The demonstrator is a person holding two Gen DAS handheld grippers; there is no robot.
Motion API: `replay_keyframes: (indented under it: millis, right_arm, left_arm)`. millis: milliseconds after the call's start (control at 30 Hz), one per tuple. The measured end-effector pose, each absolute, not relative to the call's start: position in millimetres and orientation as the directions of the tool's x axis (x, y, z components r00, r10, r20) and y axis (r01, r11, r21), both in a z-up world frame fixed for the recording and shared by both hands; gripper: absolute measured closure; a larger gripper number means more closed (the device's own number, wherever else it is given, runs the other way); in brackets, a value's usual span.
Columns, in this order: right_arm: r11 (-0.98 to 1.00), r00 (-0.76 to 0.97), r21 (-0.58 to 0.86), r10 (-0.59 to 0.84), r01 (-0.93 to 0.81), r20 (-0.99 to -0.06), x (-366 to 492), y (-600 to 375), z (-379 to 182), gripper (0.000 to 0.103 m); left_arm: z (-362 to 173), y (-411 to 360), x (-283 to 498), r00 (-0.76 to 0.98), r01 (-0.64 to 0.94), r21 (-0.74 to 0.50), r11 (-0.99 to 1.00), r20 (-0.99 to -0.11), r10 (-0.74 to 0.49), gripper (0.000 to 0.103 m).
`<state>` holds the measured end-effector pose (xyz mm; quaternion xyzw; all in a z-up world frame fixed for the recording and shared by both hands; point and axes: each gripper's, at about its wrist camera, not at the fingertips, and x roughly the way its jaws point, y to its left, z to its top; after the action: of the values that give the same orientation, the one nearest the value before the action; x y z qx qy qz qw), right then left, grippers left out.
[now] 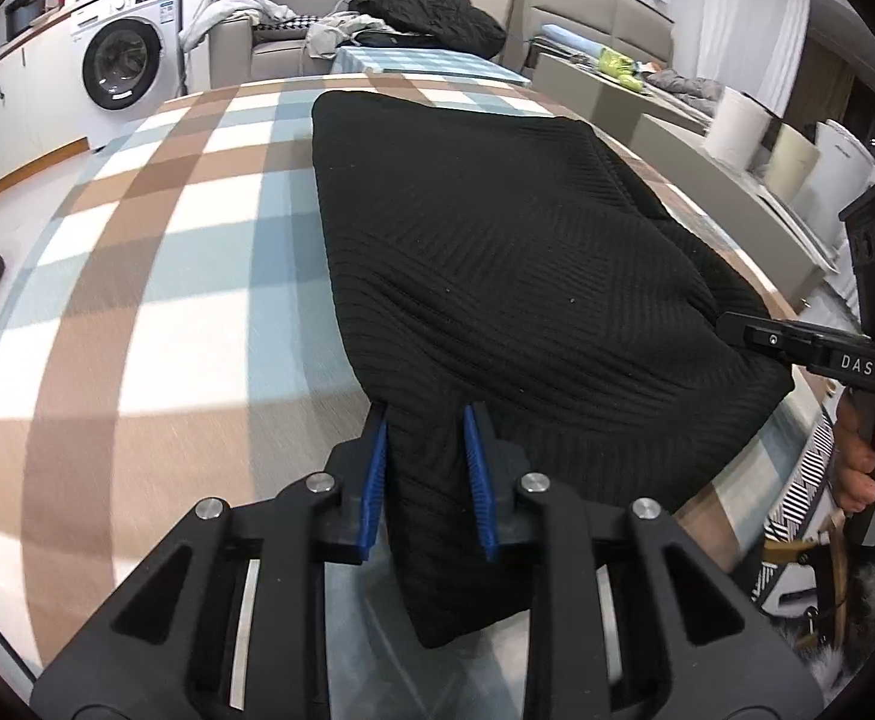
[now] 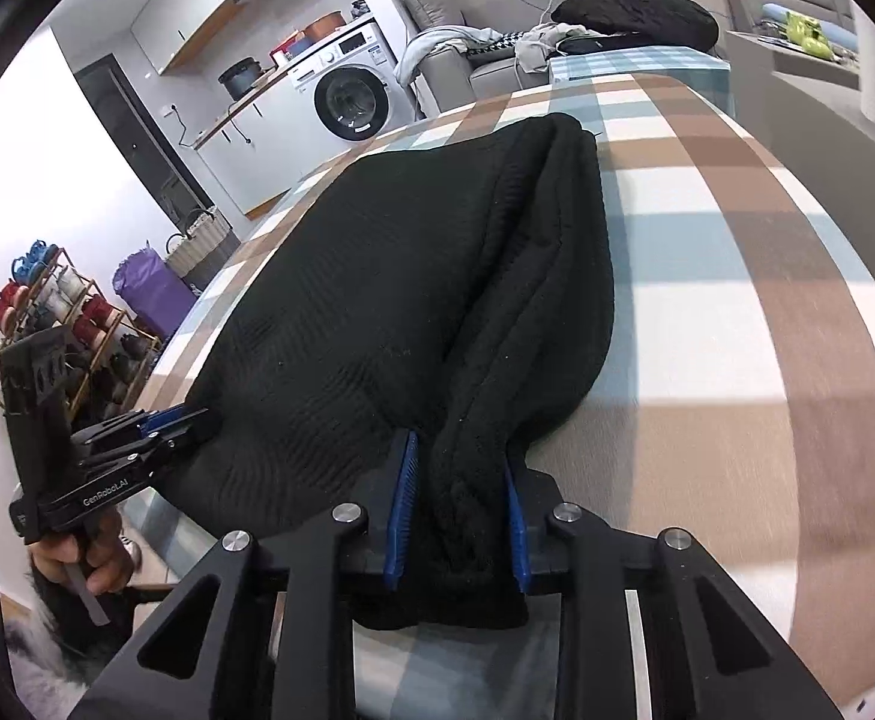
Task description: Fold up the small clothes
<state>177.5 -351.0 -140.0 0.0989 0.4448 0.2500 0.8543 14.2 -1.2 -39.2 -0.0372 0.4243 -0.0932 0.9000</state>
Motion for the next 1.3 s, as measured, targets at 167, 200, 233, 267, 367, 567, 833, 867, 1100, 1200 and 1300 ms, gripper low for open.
replay_keyframes:
  millis: [167, 200, 233, 267, 367, 567, 833, 867, 1100, 1200, 1300]
  right_arm:
    - [0.865, 0.477, 0.378, 0.498, -0.329, -0.724, 219.5, -331.1, -138.3, 0.077]
    - [0.869, 0.479, 0.371, 0.491, -0.327, -0.728, 230.1, -324.6, -137.7, 0.077]
    - [0.873, 0.481, 0.362, 0.484, -0.327, -0.731, 236.8, -320.3, -137.5, 0.077]
    - [0.877, 0.482, 0.352, 0.476, -0.328, -0.736, 245.7, -315.0, -136.7, 0.077]
    - [0.886, 0.485, 0.341, 0.459, -0.315, -0.744, 260.1, -307.7, -136.2, 0.077]
    - [0.896, 0.504, 0.309, 0.437, -0.320, -0.745, 262.1, -304.8, -135.0, 0.075]
    - [0.902, 0.520, 0.282, 0.421, -0.327, -0.743, 262.2, -304.7, -135.1, 0.071]
    - [0.903, 0.524, 0.278, 0.418, -0.327, -0.743, 262.0, -303.8, -135.0, 0.072]
    - [0.903, 0.520, 0.298, 0.424, -0.311, -0.742, 271.3, -298.8, -137.6, 0.072]
    - [0.906, 0.523, 0.284, 0.415, -0.316, -0.745, 272.9, -296.9, -136.1, 0.071]
    - [0.905, 0.539, 0.279, 0.417, -0.321, -0.732, 266.0, -303.1, -129.8, 0.058]
  left_arm:
    - [-34.4, 12.9, 56.1, 0.633, 0.089, -0.094, 0.992, -0.763, -0.129, 0.081]
    - [-34.6, 16.1, 63.7, 0.632, 0.081, -0.093, 0.992, -0.765, -0.123, 0.081]
    - [-35.3, 19.2, 71.2, 0.629, 0.073, -0.092, 0.993, -0.769, -0.117, 0.081]
    - [-35.7, 23.7, 80.3, 0.628, 0.063, -0.101, 0.993, -0.769, -0.118, 0.081]
    - [-36.1, 30.3, 93.3, 0.629, 0.048, -0.112, 0.993, -0.769, -0.117, 0.081]
    - [-38.4, 29.3, 95.6, 0.641, 0.045, -0.091, 0.995, -0.761, -0.099, 0.081]
    - [-40.1, 28.8, 95.2, 0.653, 0.047, -0.082, 0.996, -0.752, -0.093, 0.081]
    - [-40.3, 28.8, 95.9, 0.653, 0.047, -0.081, 0.996, -0.751, -0.092, 0.081]
    - [-41.2, 31.9, 100.0, 0.656, 0.038, -0.083, 0.996, -0.750, -0.088, 0.082]
    - [-38.1, 36.5, 97.5, 0.660, 0.030, -0.104, 0.994, -0.745, -0.097, 0.082]
    - [-28.2, 41.0, 87.0, 0.690, 0.001, -0.093, 0.996, -0.720, -0.068, 0.079]
